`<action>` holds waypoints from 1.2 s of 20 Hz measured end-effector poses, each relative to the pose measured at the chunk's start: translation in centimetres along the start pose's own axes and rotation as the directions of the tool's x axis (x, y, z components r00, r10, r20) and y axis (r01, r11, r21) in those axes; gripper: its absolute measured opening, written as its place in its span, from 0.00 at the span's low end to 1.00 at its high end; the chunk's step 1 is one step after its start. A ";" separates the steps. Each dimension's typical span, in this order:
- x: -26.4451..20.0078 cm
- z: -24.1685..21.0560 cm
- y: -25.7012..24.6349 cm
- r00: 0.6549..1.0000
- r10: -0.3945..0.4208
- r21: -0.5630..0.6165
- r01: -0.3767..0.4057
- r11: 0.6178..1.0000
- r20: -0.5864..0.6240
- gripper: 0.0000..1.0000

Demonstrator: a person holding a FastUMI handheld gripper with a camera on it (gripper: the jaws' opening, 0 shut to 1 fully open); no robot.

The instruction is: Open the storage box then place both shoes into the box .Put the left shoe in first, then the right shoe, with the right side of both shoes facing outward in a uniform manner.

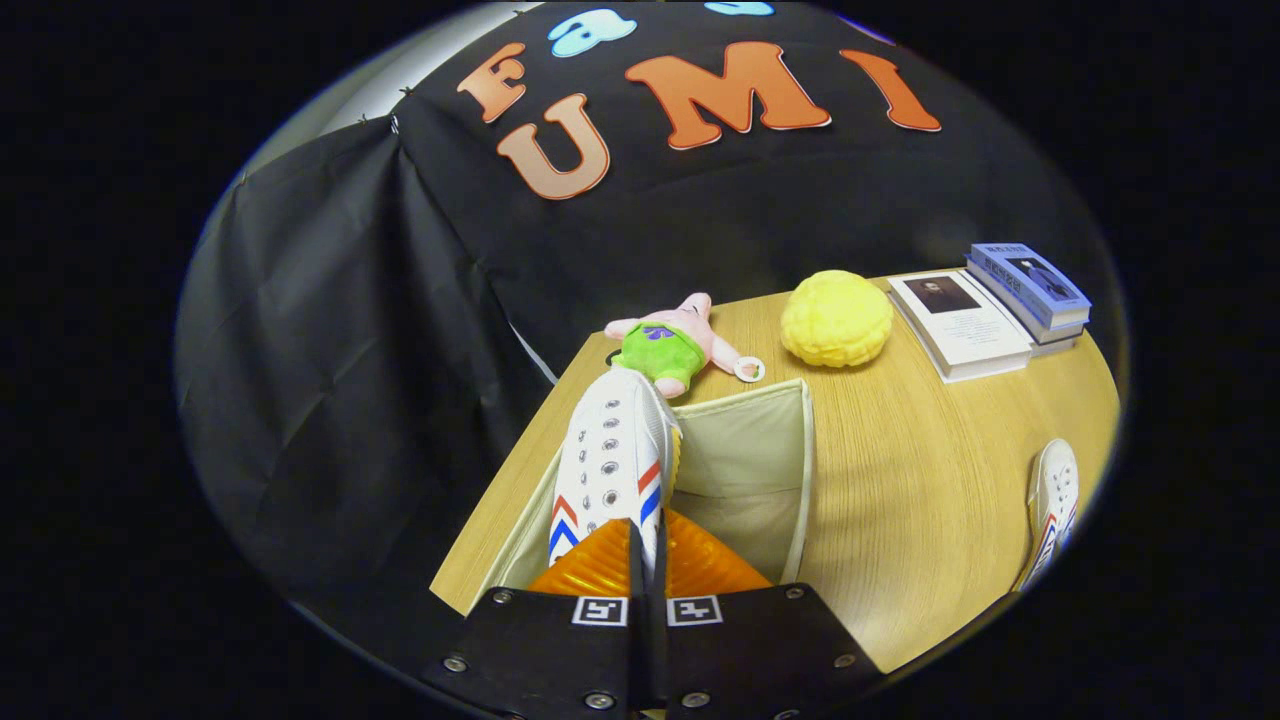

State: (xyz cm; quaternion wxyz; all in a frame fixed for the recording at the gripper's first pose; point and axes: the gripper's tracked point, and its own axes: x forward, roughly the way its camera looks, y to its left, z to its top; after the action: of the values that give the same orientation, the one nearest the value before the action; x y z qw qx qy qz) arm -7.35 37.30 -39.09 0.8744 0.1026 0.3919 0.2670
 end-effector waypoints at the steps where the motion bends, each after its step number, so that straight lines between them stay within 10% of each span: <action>1: -0.3 -0.3 0.1 1.000 -0.006 -0.006 0.006 1.000 -0.009 0.00; 8: 0.1 -3.5 1.0 0.994 -0.012 -0.005 0.012 1.000 -0.108 0.03; 13: -1.2 -0.9 0.4 0.999 -0.010 -0.003 0.010 1.000 -0.030 0.99; 24: -7.9 5.7 -11.1 0.962 -0.222 0.045 0.217 0.975 0.160 0.98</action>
State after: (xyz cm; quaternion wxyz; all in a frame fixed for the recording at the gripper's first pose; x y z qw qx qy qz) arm -3.20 23.86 -34.56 0.9264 0.0921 0.3312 0.1538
